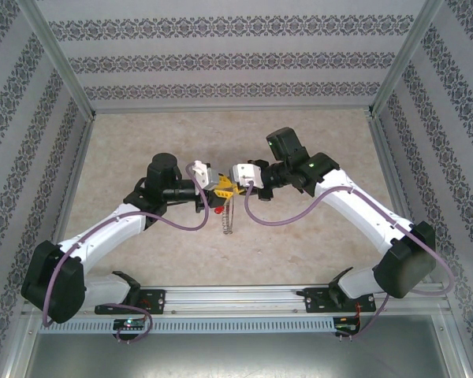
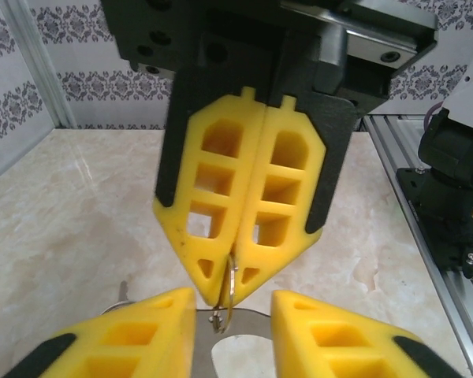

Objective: Put the keys on the keyring

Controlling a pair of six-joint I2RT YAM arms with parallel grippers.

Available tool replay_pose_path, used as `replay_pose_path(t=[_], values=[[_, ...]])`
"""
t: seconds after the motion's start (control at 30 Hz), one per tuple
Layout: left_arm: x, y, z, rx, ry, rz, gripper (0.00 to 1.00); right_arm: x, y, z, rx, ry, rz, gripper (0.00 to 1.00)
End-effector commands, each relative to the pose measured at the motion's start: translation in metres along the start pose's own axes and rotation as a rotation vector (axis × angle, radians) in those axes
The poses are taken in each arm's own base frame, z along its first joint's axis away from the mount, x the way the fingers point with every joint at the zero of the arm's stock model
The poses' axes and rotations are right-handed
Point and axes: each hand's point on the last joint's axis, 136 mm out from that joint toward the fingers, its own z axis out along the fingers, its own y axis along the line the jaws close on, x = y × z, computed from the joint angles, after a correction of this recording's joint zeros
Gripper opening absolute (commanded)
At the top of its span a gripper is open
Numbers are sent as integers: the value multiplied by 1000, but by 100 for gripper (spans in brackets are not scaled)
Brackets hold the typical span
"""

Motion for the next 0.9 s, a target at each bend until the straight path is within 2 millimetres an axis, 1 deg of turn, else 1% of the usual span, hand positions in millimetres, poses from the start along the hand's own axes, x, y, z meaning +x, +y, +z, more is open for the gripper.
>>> replay_pose_path(t=[0.0, 0.07, 0.17, 0.2, 0.33, 0.53, 0.63, 0.67, 0.8, 0.87], values=[[-14, -5, -1, 10, -41, 64, 22, -23, 2, -4, -2, -107, -28, 0], [-16, -5, -2, 2, -41, 72, 19, -23, 2, -4, 0, -105, -29, 0], [-14, -6, -4, -9, -30, 86, 18, -24, 0, -8, 9, -115, -28, 0], [-13, -6, -5, -16, -29, 95, 16, -25, -1, -9, 10, -123, -24, 0], [-10, -8, -7, -19, -20, 121, 1, -31, 0, -13, 7, -157, -21, 0], [-12, -3, -7, -46, -16, 142, 0, -26, 6, -12, -7, -156, -4, 0], [-13, -3, -8, -50, -16, 155, 0, -22, 9, -12, -10, -159, 22, 17], [-14, -2, -8, -55, -18, 157, 0, -21, 10, -12, -12, -163, 33, 20], [-18, -3, -9, -56, -27, 161, 0, -20, 15, -16, -45, -190, 80, 25], [-16, -3, -9, -51, -15, 160, 0, -18, 16, -18, -43, -186, 91, 26]])
